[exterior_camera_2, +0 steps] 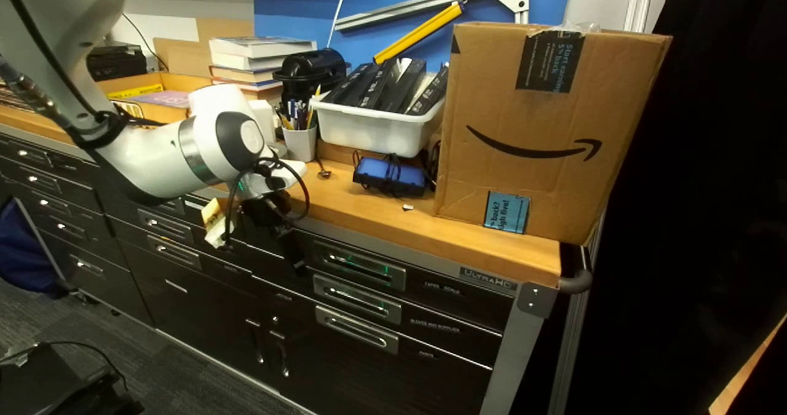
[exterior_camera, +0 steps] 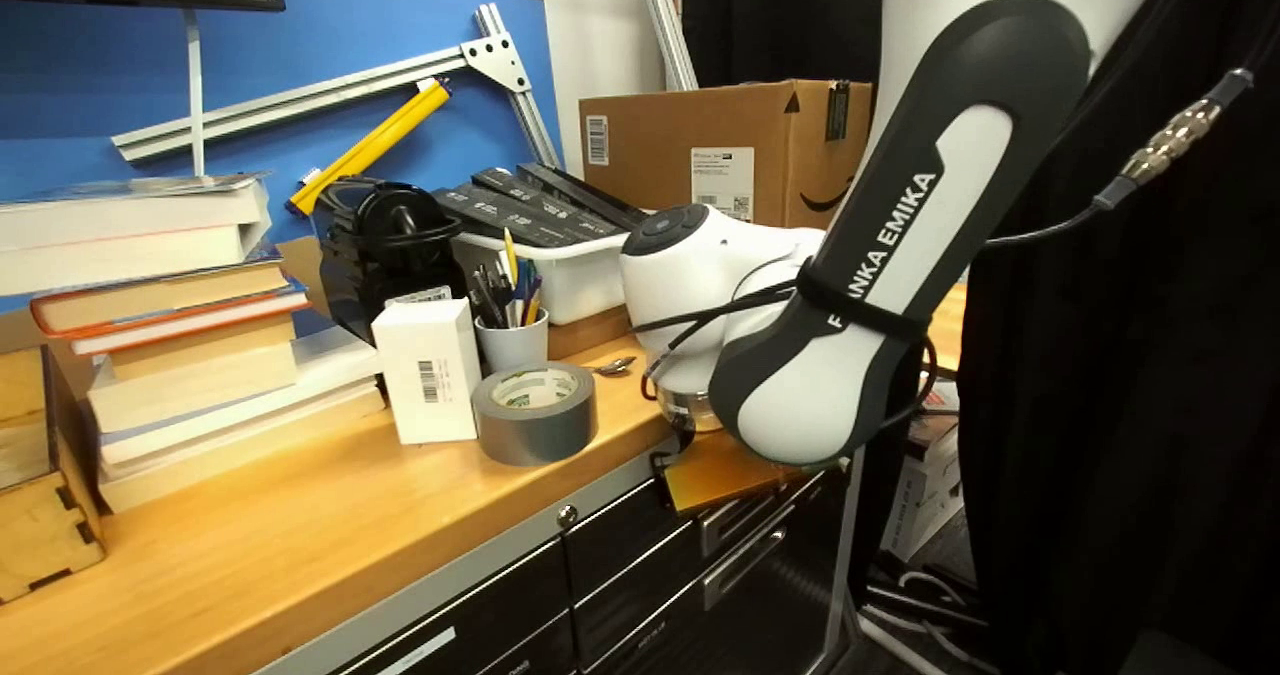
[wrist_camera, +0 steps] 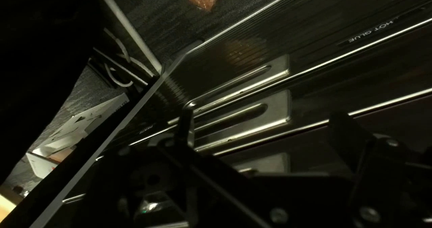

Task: Put the blue lego brick in the open drawer then close the drawer

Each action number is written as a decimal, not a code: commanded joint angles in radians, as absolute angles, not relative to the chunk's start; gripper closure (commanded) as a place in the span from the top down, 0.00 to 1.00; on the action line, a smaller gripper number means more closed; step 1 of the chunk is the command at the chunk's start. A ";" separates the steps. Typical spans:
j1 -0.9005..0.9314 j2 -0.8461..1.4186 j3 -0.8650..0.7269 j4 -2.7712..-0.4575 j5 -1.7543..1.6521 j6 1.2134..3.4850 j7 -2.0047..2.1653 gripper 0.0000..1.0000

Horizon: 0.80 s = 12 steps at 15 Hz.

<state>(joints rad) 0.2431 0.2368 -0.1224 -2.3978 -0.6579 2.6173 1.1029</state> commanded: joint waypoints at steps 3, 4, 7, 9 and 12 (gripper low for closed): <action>0.068 0.001 0.148 -2.493 -0.379 2.495 0.688 1.00; 0.058 -0.024 0.184 -2.492 -0.306 2.486 0.613 1.00; 0.140 -0.105 0.167 -2.463 -0.087 2.410 0.383 1.00; 0.163 -0.168 0.165 -2.431 0.056 2.319 0.231 1.00; 0.172 -0.288 0.088 -2.381 0.233 2.124 0.083 1.00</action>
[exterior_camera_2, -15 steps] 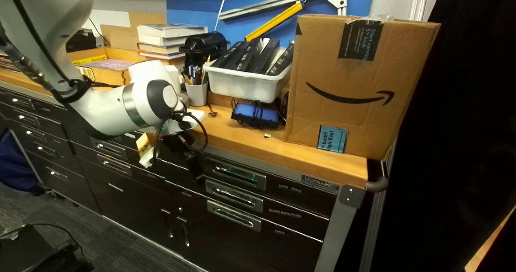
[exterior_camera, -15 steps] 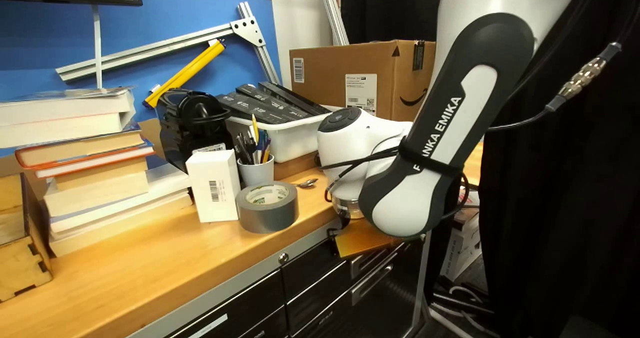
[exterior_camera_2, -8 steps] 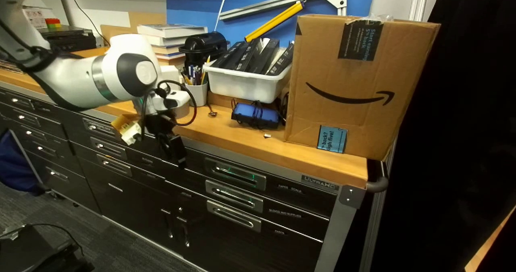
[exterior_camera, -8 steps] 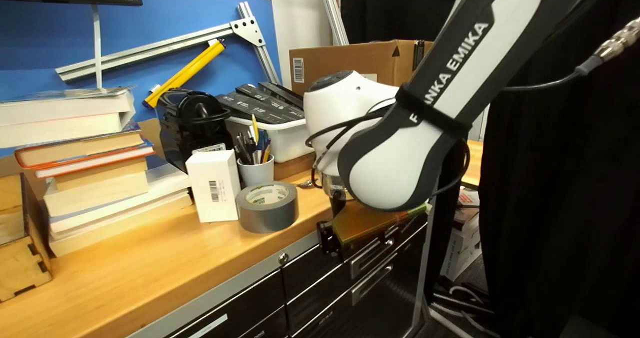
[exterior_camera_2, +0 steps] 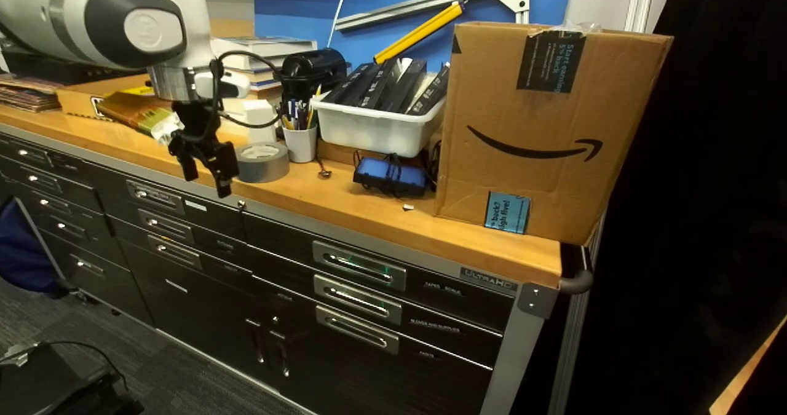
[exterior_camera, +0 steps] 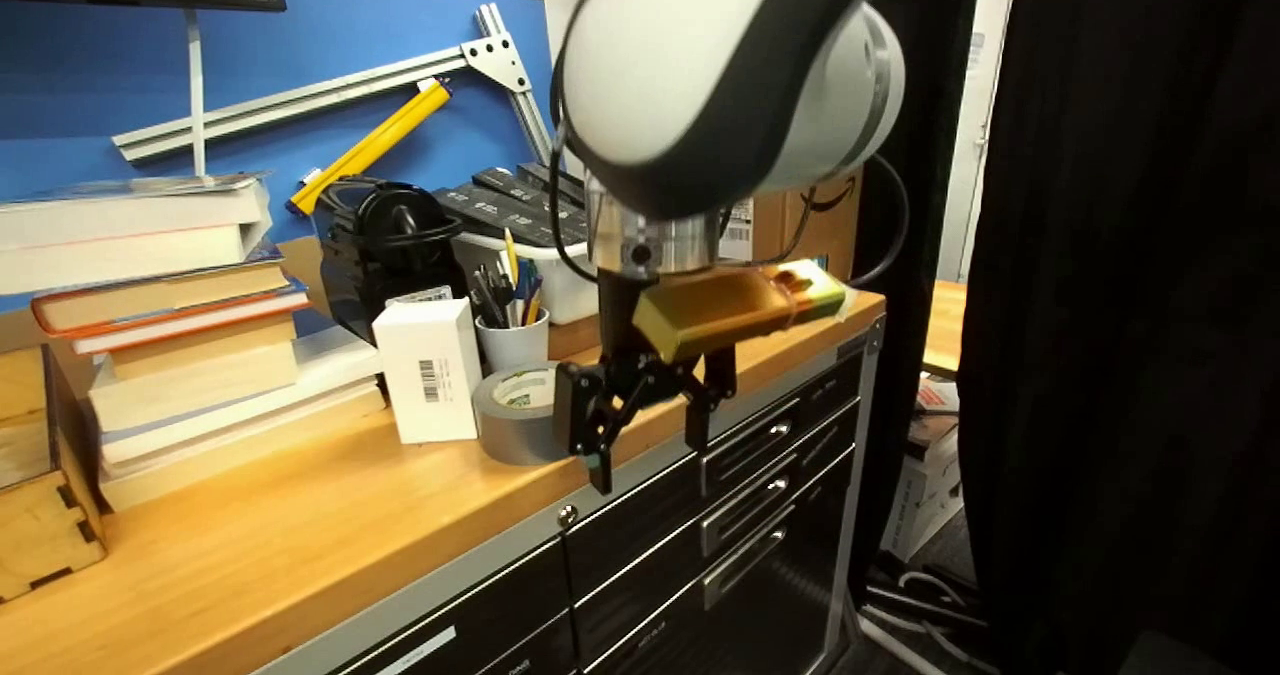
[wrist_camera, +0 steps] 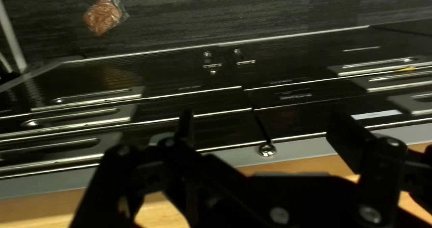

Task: Put the blue lego brick in the open drawer then close the drawer

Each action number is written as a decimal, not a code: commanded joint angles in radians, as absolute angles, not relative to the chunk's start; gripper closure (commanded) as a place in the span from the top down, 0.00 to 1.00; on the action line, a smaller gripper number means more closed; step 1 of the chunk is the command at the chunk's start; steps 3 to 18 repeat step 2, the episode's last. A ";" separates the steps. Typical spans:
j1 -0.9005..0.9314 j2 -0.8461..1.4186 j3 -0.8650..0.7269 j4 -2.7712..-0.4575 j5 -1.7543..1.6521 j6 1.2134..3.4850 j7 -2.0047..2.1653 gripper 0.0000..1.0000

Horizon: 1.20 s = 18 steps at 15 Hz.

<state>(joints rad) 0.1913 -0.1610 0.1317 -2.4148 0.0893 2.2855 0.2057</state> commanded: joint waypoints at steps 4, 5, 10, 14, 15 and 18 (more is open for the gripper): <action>0.169 -0.236 0.116 -2.384 0.188 2.171 0.130 1.00; 0.169 -0.236 0.116 -2.384 0.188 2.171 0.130 1.00; 0.169 -0.236 0.116 -2.384 0.188 2.171 0.130 1.00; 0.169 -0.236 0.116 -2.384 0.188 2.171 0.130 1.00; 0.169 -0.236 0.116 -2.384 0.188 2.171 0.130 1.00; 0.169 -0.236 0.116 -2.384 0.188 2.171 0.130 1.00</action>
